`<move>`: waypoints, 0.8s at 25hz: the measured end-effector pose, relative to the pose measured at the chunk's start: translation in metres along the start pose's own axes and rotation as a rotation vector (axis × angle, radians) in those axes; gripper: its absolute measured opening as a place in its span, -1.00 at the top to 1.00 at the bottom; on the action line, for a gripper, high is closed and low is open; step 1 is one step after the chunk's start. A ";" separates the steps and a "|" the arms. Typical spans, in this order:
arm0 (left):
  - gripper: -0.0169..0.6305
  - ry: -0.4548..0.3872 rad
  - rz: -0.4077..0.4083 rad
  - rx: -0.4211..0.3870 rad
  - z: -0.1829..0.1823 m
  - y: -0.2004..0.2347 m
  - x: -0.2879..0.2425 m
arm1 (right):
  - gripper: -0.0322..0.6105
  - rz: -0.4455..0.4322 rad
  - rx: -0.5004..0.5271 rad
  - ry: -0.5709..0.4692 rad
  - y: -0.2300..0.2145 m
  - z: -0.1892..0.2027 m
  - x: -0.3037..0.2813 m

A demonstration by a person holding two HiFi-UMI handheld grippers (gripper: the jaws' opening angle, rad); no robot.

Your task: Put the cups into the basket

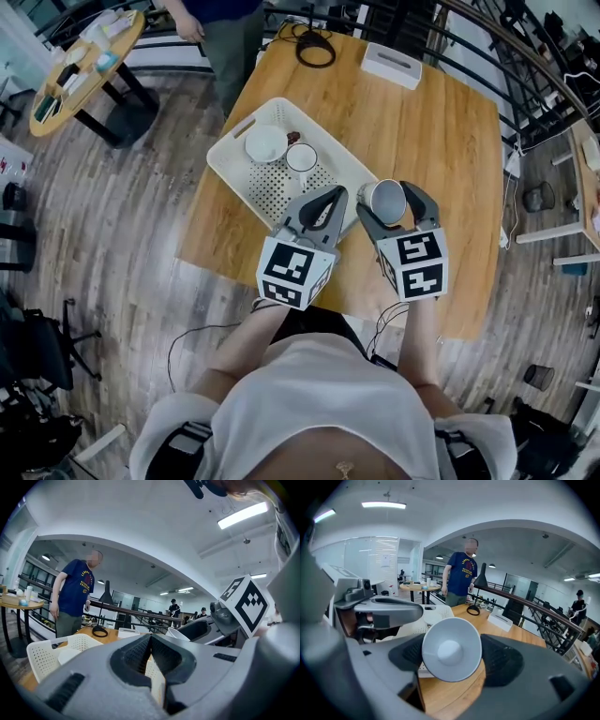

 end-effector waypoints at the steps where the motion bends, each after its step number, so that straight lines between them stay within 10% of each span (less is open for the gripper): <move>1: 0.92 -0.003 -0.015 -0.001 -0.001 0.005 0.003 | -0.23 -0.015 0.006 0.000 0.003 -0.002 -0.005; 20: 0.92 -0.055 -0.362 -0.010 -0.017 0.112 0.079 | -0.23 -0.322 0.123 0.023 0.094 -0.033 -0.104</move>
Point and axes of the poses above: the fingertips, and each gripper's own axes: x backward along the fingers, y to its left, z out of its underside, the point moved 6 cm from there along x, backward along the fingers, and after that the axes turned 12 degrees about -y, right-handed, at the moved point
